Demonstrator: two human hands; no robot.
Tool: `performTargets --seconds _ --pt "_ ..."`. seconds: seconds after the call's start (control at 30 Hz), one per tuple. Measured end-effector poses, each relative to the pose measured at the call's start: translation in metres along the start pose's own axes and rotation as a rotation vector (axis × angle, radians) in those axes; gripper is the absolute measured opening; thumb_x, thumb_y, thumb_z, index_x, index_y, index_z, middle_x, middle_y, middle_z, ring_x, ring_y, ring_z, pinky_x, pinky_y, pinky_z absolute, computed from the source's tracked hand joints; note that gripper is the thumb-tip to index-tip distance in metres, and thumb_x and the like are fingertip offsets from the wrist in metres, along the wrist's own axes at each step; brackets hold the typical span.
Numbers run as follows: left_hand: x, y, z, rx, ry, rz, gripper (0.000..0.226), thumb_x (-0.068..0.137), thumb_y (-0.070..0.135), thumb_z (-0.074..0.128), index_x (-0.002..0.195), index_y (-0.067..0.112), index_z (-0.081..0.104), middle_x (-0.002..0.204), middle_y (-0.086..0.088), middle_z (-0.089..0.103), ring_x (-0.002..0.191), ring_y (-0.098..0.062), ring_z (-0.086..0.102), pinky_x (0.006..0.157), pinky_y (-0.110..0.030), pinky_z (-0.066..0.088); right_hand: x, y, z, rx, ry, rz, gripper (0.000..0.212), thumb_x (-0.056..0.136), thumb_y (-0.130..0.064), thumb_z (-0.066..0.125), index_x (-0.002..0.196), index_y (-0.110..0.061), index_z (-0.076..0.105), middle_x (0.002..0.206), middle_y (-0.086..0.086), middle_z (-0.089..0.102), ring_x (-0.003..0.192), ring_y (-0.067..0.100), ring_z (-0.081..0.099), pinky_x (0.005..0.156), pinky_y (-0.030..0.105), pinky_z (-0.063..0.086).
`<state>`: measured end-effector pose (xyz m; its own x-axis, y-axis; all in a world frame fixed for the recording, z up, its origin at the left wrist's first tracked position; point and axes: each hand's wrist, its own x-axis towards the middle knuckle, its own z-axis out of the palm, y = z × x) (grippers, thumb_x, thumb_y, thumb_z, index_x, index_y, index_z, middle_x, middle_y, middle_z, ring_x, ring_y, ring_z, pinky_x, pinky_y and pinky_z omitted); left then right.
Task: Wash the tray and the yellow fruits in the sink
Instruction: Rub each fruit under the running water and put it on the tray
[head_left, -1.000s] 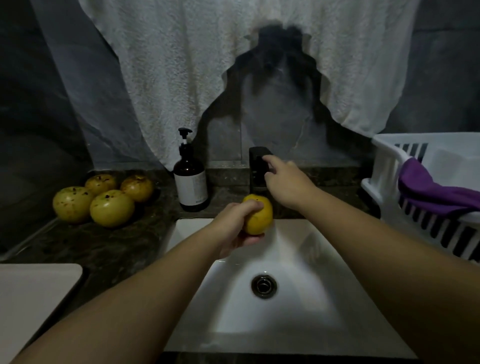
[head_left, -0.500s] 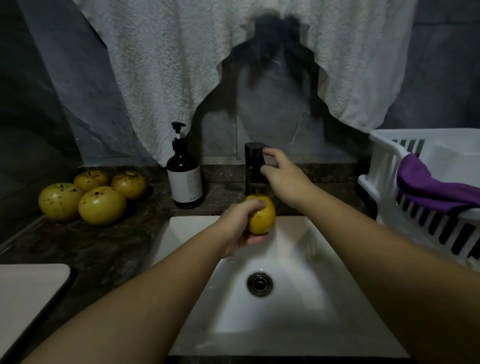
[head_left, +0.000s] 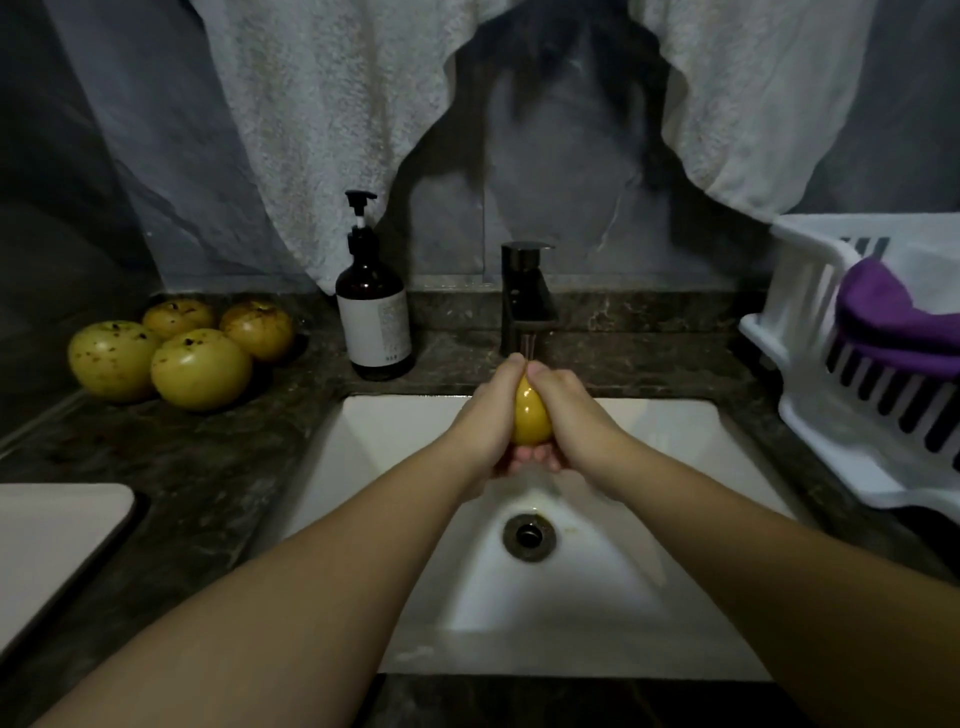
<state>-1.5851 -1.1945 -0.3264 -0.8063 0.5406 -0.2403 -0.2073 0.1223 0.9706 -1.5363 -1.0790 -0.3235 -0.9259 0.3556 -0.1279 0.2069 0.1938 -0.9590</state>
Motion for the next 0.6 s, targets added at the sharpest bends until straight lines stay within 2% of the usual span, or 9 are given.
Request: performTargets --seconds 0.07,0.2,0.33,0.4,0.47,0.5,0.53,0.6 --pt "-0.0015 -0.0012 -0.0005 -0.020 -0.029 -0.002 0.071 0.090 0.077 0.037 0.096 0.013 0.064 0.058 -0.012 0.060 0.046 -0.019 0.057 0.047 -0.022 0.042 -0.0021 0.0031 0.0018 -0.059 0.028 -0.046 0.050 0.097 -0.072 0.034 0.125 -0.033 0.043 0.056 0.005 0.068 0.052 0.020 0.066 0.044 0.025 0.041" --pt "-0.0005 -0.0048 0.0031 0.111 0.079 0.065 0.069 0.083 0.077 0.043 0.122 0.021 0.056 0.086 -0.020 0.072 0.070 -0.032 0.071 0.066 -0.042 0.056 -0.0037 0.0003 0.0047 0.104 -0.003 0.155 0.066 0.088 -0.084 0.035 0.125 -0.031 0.049 0.066 0.013 0.067 0.047 0.019 0.061 0.044 0.023 0.041" --pt "-0.0038 0.0003 0.0004 -0.034 -0.016 -0.072 0.078 0.090 0.079 0.034 0.113 0.011 0.065 0.064 -0.013 0.063 0.049 -0.018 0.056 0.048 -0.023 0.042 -0.0047 -0.0004 0.0034 -0.049 0.100 -0.112 0.045 0.099 -0.068 0.039 0.123 -0.031 0.049 0.089 0.011 0.068 0.049 0.014 0.066 0.041 0.022 0.044" --pt "-0.0017 -0.0005 0.0014 0.012 0.024 -0.010 0.067 0.094 0.074 0.035 0.120 0.018 0.061 0.070 -0.013 0.066 0.052 -0.021 0.060 0.050 -0.027 0.047 -0.0048 -0.0005 0.0020 0.007 0.046 -0.007 0.052 0.097 -0.072 0.037 0.124 -0.029 0.051 0.080 0.010 0.068 0.047 0.015 0.064 0.041 0.023 0.041" --pt "-0.0014 -0.0023 0.0031 0.108 0.096 0.066 0.049 0.095 0.070 0.040 0.119 0.030 0.055 0.085 -0.013 0.071 0.065 -0.028 0.067 0.060 -0.037 0.055 -0.0073 -0.0018 0.0020 0.099 -0.019 0.144 0.064 0.093 -0.078 0.034 0.124 -0.024 0.053 0.069 0.011 0.066 0.044 0.016 0.060 0.040 0.021 0.039" --pt "-0.0030 -0.0030 0.0025 0.100 0.091 0.059 0.048 0.094 0.070 0.041 0.118 0.030 0.054 0.085 -0.013 0.072 0.066 -0.028 0.066 0.062 -0.036 0.054 -0.0064 -0.0016 0.0035 0.078 -0.010 0.115 0.062 0.094 -0.077 0.034 0.124 -0.025 0.052 0.073 0.012 0.066 0.044 0.017 0.061 0.040 0.022 0.041" --pt "-0.0043 -0.0027 0.0011 0.050 0.055 0.023 0.054 0.093 0.072 0.041 0.118 0.025 0.056 0.078 -0.012 0.070 0.061 -0.026 0.064 0.059 -0.033 0.050 -0.0033 0.0006 0.0040 -0.002 0.031 0.010 0.053 0.097 -0.072 0.035 0.124 -0.028 0.051 0.085 0.013 0.068 0.050 0.018 0.065 0.042 0.024 0.046" --pt "-0.0067 -0.0002 -0.0015 -0.039 -0.003 -0.055 0.068 0.092 0.076 0.039 0.108 0.014 0.063 0.063 -0.010 0.063 0.050 -0.018 0.057 0.054 -0.026 0.042 -0.0037 0.0006 0.0047 -0.080 0.103 -0.155 0.040 0.101 -0.063 0.037 0.125 -0.033 0.048 0.104 0.012 0.066 0.071 0.020 0.072 0.058 0.033 0.057"
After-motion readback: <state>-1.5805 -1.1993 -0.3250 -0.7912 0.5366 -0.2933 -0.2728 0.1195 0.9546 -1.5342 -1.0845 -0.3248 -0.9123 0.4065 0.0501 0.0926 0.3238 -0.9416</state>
